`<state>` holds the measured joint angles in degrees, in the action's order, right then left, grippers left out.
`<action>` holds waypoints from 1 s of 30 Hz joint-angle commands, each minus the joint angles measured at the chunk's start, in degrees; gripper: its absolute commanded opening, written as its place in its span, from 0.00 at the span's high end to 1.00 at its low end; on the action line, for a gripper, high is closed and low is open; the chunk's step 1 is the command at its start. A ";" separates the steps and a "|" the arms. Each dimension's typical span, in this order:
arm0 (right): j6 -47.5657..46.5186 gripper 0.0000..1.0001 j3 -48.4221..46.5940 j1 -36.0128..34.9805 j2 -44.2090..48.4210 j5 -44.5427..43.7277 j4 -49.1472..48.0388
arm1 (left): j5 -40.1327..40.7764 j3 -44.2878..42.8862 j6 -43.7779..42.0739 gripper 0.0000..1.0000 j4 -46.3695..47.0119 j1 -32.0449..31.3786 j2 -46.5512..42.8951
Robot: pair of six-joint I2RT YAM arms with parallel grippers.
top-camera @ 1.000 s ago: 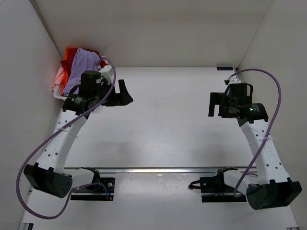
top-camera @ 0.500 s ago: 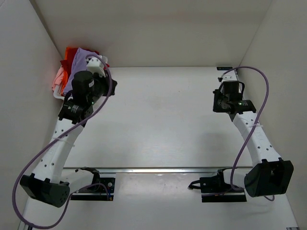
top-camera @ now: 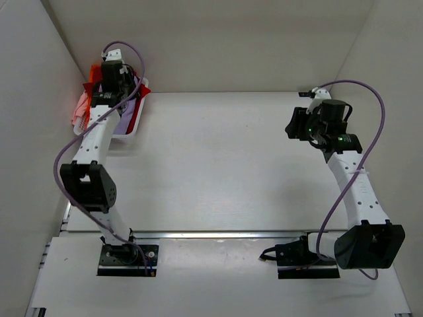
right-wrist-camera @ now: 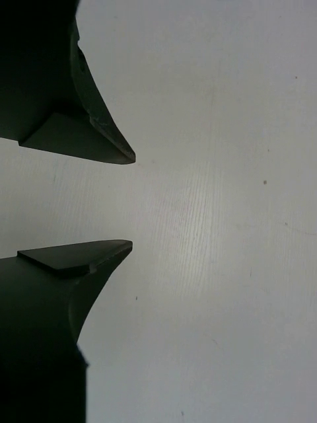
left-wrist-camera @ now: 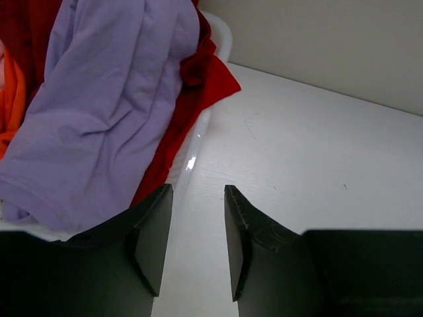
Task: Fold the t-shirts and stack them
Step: Grab crumpled tshirt from bin with the left arm
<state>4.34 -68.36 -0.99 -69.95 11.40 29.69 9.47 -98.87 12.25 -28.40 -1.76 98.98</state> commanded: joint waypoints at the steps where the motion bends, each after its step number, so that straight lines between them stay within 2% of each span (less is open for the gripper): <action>1: 1.37 0.51 0.33 2.56 0.08 4.24 -4.99 | 1.87 -6.84 -1.62 0.51 -0.69 1.67 5.49; 6: 1.63 0.49 2.09 3.02 -1.67 5.82 -7.36 | 5.89 -19.76 -2.49 0.48 -0.17 1.58 16.84; 10: 3.48 0.49 3.23 4.33 -4.13 7.84 -10.43 | 7.92 -26.01 -2.14 0.48 0.36 4.13 24.40; 16: 4.63 0.47 3.75 2.93 -8.35 8.21 -12.99 | 12.58 -29.00 -1.88 0.47 1.15 6.07 31.35; 19: 4.63 0.47 4.20 2.23 -10.29 7.94 -14.13 | 14.95 -31.11 -1.62 0.44 1.95 6.68 34.78; 23: 4.19 0.47 3.58 2.05 -13.10 7.85 -13.70 | 13.74 -33.58 -0.30 0.40 1.42 7.73 39.17; 27: 4.10 0.47 2.18 1.79 -14.51 7.50 -12.39 | 12.59 -36.04 0.14 0.48 1.86 8.08 41.99; 28: 4.27 0.47 2.44 2.05 -14.94 7.41 -12.64 | 12.41 -35.96 0.40 0.56 1.69 8.09 42.17; 29: 4.19 0.46 1.92 1.53 -14.95 7.32 -12.99 | 11.97 -37.35 0.67 0.80 1.42 8.52 42.70; 30: 4.36 0.48 2.70 1.87 -14.95 7.50 -12.91 | 12.23 -37.97 1.28 0.99 0.03 8.27 42.79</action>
<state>8.80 -64.45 1.13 -85.01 18.90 19.16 21.98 -132.97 12.49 -27.83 6.20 143.22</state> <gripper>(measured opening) 0.529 0.116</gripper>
